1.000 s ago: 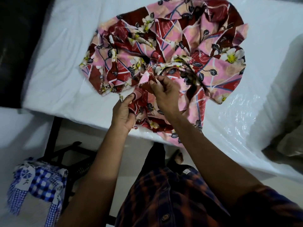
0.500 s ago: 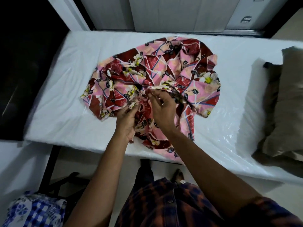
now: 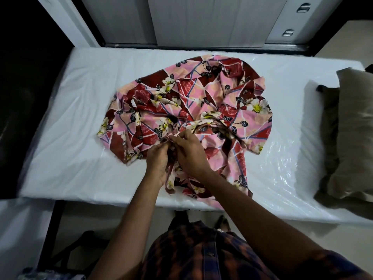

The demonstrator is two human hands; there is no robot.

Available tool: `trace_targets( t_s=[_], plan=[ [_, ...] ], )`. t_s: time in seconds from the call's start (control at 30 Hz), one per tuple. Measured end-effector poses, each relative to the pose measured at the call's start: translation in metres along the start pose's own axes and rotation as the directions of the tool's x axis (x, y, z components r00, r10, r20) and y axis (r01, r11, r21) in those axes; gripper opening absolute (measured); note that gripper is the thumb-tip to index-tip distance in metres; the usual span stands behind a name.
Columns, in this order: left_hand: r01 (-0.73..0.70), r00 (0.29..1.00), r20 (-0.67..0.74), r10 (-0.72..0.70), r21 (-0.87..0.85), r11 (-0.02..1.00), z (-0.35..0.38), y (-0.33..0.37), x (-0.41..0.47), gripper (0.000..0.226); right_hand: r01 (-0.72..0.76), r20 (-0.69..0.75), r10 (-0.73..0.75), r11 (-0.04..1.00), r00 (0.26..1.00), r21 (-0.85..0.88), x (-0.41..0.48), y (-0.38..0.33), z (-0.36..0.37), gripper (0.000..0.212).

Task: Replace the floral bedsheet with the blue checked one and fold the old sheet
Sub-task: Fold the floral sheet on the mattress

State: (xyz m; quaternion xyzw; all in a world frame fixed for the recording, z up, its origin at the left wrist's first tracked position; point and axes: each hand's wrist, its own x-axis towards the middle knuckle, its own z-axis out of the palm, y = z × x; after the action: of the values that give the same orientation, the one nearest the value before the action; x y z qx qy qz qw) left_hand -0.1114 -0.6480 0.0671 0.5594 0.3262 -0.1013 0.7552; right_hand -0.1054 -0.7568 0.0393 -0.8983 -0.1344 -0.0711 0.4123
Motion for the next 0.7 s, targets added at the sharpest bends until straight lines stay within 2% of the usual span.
trace_targets(
  t_s=[0.17,0.33,0.5,0.57,0.63,0.7],
  plan=[
    [0.043,0.999,0.011,-0.044,0.099,0.994,-0.019,0.012,0.016,0.030,0.022,0.039,-0.022,1.000,0.999,0.006,0.009,-0.004,0.005,0.038],
    [-0.015,0.998,0.060,0.002,0.216,0.976,-0.024,0.019,0.023,0.023,0.004,0.064,-0.008,0.997,0.998,0.071,0.014,-0.003,0.005,0.031],
    [0.005,0.999,0.041,-0.018,0.296,0.955,-0.018,0.022,0.026,0.021,-0.054,0.073,0.048,0.996,0.996,0.074,0.008,0.005,0.004,0.037],
    [-0.068,0.998,0.046,0.053,0.416,0.907,-0.015,0.022,0.027,0.025,-0.050,0.061,0.047,0.997,0.997,0.050,0.002,0.005,0.003,0.039],
    [-0.176,0.984,0.075,0.164,0.594,0.785,-0.011,0.020,0.027,0.031,-0.084,0.077,0.079,0.994,0.994,0.065,-0.007,0.006,0.000,0.043],
    [-0.229,0.967,0.079,0.243,0.687,0.690,-0.006,0.020,0.022,0.037,-0.175,0.133,0.166,0.982,0.977,0.064,-0.021,0.012,-0.001,0.053]
  ],
)
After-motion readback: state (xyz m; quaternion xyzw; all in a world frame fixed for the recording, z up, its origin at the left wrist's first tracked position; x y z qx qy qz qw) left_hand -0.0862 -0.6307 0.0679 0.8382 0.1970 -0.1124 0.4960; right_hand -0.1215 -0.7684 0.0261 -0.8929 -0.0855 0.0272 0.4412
